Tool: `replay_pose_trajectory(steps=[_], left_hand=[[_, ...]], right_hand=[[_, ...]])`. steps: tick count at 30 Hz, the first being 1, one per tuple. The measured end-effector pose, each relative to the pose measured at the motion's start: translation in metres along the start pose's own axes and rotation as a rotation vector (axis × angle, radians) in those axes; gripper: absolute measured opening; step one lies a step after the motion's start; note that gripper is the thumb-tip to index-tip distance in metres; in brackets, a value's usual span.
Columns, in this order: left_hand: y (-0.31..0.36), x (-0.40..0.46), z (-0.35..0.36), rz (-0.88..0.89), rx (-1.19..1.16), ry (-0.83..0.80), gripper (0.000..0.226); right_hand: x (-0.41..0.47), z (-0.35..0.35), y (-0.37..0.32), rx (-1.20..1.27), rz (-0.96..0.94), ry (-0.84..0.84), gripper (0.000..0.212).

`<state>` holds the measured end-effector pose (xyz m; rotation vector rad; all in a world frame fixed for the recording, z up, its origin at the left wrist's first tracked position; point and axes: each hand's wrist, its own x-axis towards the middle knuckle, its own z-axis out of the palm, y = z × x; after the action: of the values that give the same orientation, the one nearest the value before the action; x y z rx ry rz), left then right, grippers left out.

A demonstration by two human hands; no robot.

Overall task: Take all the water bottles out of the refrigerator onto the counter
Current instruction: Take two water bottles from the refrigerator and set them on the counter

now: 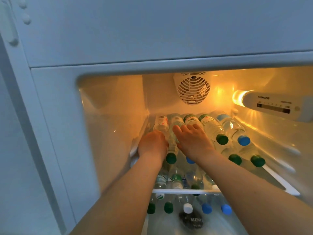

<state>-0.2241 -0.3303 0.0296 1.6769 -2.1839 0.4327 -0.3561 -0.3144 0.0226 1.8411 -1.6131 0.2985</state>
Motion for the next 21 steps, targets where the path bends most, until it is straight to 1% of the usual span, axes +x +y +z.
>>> replay_pose_trajectory(steps=[4, 6, 8, 10, 14, 17, 21], left_hand=[[-0.001, 0.000, -0.001, 0.017, 0.020, -0.031, 0.025], [0.000, -0.005, -0.002, 0.065, 0.066, -0.051, 0.026], [-0.001, -0.011, -0.005, 0.102, 0.105, -0.047, 0.027], [-0.002, -0.019, -0.012, 0.076, 0.111, -0.055, 0.027], [-0.007, -0.043, -0.027, -0.005, -0.011, -0.053, 0.024], [-0.008, -0.064, -0.043, 0.068, -0.062, -0.025, 0.021], [-0.011, -0.099, -0.068, 0.151, -0.074, 0.003, 0.017]], right_hand=[[-0.002, -0.003, -0.001, 0.077, 0.006, 0.015, 0.025], [-0.004, -0.007, -0.001, 0.120, -0.003, 0.038, 0.024], [-0.007, -0.012, -0.002, 0.153, 0.015, 0.034, 0.026], [-0.013, -0.023, -0.002, 0.178, 0.035, 0.007, 0.029], [-0.026, -0.050, -0.004, 0.178, 0.026, -0.016, 0.035], [-0.039, -0.071, -0.007, 0.159, 0.024, -0.011, 0.037], [-0.061, -0.106, -0.018, 0.186, 0.014, -0.047, 0.050]])
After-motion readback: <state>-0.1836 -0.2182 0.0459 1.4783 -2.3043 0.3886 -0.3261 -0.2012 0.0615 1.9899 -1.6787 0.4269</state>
